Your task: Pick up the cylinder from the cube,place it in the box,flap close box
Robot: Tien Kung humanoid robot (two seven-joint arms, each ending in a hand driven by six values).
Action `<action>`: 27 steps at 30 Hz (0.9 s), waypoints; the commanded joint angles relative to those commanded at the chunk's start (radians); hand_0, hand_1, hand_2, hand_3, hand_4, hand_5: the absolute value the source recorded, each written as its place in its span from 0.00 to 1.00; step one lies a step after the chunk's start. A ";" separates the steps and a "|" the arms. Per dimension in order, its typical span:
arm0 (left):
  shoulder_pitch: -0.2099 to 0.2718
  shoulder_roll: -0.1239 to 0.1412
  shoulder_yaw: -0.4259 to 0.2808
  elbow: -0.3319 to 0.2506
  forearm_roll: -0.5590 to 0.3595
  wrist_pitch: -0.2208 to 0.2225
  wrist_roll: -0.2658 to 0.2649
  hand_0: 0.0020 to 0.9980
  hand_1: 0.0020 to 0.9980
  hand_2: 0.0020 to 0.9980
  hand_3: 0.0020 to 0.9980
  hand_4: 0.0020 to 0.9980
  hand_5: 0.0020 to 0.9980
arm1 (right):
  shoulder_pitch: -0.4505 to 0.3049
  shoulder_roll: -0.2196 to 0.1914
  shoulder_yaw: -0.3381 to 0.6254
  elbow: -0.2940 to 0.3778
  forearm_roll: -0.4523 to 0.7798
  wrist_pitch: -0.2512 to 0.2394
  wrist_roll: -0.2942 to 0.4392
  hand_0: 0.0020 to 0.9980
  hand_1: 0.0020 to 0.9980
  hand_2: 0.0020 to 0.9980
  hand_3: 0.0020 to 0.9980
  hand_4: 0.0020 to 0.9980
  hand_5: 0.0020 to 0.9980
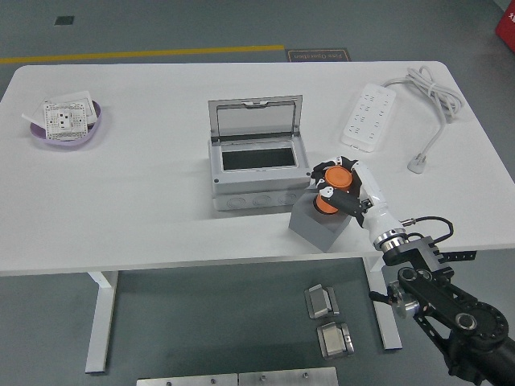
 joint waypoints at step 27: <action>-0.003 0.014 0.047 0.005 -0.038 -0.002 0.002 0.74 0.74 0.70 0.81 0.82 0.40 | 0.284 0.018 -0.161 -0.017 -0.268 0.015 -0.147 0.05 0.13 0.33 0.23 0.07 0.00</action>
